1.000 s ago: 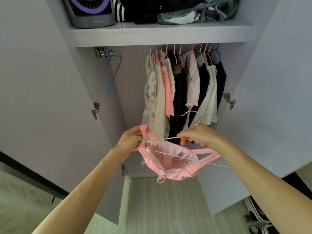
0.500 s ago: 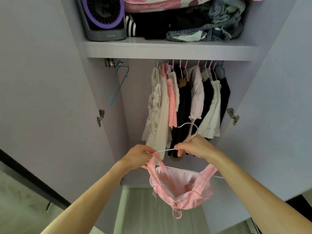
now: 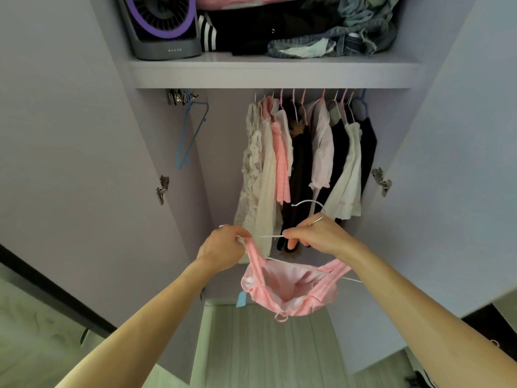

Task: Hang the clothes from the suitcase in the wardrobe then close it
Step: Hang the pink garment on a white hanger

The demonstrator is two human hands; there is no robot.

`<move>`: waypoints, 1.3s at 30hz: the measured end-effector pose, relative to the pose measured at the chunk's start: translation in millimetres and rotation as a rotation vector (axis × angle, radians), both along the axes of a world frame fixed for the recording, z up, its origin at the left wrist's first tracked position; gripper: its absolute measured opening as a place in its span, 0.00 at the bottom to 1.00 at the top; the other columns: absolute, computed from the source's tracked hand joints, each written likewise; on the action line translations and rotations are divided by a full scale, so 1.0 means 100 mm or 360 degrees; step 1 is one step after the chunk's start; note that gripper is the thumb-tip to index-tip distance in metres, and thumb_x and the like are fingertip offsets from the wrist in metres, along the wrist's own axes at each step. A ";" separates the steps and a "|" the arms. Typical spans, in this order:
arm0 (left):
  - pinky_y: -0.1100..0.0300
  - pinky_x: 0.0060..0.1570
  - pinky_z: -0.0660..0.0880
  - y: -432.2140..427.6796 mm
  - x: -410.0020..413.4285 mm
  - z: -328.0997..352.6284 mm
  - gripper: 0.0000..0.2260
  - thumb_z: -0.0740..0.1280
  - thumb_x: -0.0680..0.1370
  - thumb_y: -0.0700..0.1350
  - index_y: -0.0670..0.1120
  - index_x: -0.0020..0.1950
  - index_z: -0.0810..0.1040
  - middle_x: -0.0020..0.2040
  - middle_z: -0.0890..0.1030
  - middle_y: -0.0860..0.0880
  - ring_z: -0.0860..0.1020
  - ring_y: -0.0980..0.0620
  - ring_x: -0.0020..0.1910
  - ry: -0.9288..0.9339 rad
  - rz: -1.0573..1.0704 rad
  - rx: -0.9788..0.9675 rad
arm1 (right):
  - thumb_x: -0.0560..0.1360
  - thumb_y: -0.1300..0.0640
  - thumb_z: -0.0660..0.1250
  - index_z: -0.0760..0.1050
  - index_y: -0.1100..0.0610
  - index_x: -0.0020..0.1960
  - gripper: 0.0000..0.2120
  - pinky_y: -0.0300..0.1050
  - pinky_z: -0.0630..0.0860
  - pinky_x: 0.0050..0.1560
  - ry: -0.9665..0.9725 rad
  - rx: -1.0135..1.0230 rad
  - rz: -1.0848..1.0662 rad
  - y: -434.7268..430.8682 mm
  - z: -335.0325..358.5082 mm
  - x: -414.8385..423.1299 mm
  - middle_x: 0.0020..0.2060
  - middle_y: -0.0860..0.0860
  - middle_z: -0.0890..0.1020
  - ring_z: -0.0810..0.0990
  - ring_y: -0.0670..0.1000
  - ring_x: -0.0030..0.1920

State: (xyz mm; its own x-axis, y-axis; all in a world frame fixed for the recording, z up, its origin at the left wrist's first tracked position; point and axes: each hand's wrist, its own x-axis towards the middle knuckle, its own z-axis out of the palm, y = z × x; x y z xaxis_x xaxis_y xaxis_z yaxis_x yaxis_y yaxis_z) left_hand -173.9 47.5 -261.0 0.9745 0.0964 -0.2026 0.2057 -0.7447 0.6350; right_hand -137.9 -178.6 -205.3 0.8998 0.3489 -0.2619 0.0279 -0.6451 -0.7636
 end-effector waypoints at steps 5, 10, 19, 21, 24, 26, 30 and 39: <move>0.55 0.61 0.64 -0.24 -0.03 0.12 0.17 0.65 0.73 0.45 0.61 0.60 0.79 0.57 0.78 0.60 0.70 0.52 0.63 -0.0253 -0.0306 0.0437 | 0.76 0.50 0.70 0.87 0.54 0.42 0.11 0.30 0.65 0.30 -0.0042 0.0087 0.0058 0.06 -0.03 0.01 0.23 0.41 0.76 0.72 0.38 0.25; 0.55 0.55 0.59 -0.30 0.11 0.19 0.26 0.61 0.75 0.71 0.49 0.36 0.74 0.33 0.79 0.53 0.78 0.53 0.42 -0.0223 -0.0059 0.0359 | 0.75 0.57 0.71 0.85 0.58 0.47 0.06 0.41 0.73 0.41 -0.0051 0.0328 0.0124 -0.17 0.04 0.06 0.36 0.44 0.84 0.77 0.46 0.34; 0.55 0.54 0.55 -0.10 0.27 0.29 0.27 0.63 0.75 0.70 0.48 0.32 0.65 0.27 0.68 0.54 0.74 0.54 0.35 -0.0296 0.0194 0.0100 | 0.76 0.51 0.71 0.79 0.39 0.38 0.10 0.42 0.74 0.41 -0.0494 0.0036 -0.0082 -0.67 -0.32 0.08 0.35 0.40 0.82 0.80 0.41 0.36; 0.55 0.56 0.56 -0.09 0.30 0.32 0.27 0.63 0.75 0.70 0.48 0.31 0.65 0.25 0.67 0.55 0.73 0.55 0.35 -0.0304 0.0199 0.0088 | 0.75 0.55 0.70 0.79 0.43 0.39 0.09 0.39 0.76 0.41 -0.0603 0.0048 -0.0141 -0.65 -0.34 0.06 0.36 0.42 0.83 0.81 0.44 0.37; 0.55 0.57 0.56 -0.08 0.34 0.37 0.27 0.64 0.75 0.70 0.48 0.31 0.66 0.24 0.68 0.55 0.73 0.56 0.35 -0.0356 0.0197 0.0099 | 0.73 0.59 0.70 0.76 0.46 0.38 0.09 0.43 0.77 0.41 -0.0703 0.0026 -0.0197 -0.65 -0.33 0.04 0.37 0.45 0.82 0.81 0.50 0.39; 0.55 0.56 0.55 -0.08 0.36 0.40 0.27 0.63 0.75 0.70 0.48 0.32 0.66 0.25 0.69 0.55 0.74 0.56 0.36 -0.0382 0.0188 0.0127 | 0.73 0.60 0.70 0.76 0.48 0.39 0.09 0.44 0.77 0.40 -0.0689 0.0044 -0.0171 -0.66 -0.32 0.05 0.37 0.45 0.82 0.81 0.50 0.38; 0.55 0.57 0.55 0.01 0.37 0.42 0.27 0.63 0.74 0.70 0.48 0.32 0.68 0.29 0.71 0.54 0.75 0.54 0.39 -0.0403 0.0204 0.0162 | 0.74 0.62 0.73 0.81 0.51 0.40 0.07 0.44 0.77 0.36 -0.0491 0.0262 -0.0210 -0.66 -0.31 0.06 0.35 0.47 0.84 0.81 0.50 0.30; 0.53 0.57 0.56 0.15 0.37 0.44 0.27 0.64 0.74 0.70 0.49 0.31 0.64 0.28 0.67 0.54 0.74 0.53 0.37 -0.0366 0.0245 0.0084 | 0.74 0.61 0.73 0.81 0.47 0.57 0.14 0.35 0.78 0.49 -0.0394 0.0318 -0.0147 -0.61 -0.29 0.06 0.48 0.41 0.84 0.84 0.41 0.46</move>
State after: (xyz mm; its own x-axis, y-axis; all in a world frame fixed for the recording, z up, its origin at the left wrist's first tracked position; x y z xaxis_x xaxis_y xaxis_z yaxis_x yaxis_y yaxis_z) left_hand -136.7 62.7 -216.9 0.9674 0.2514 0.0317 0.1737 -0.7492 0.6392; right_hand -131.8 -239.9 -234.1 0.9579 0.2851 0.0339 0.1766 -0.4918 -0.8526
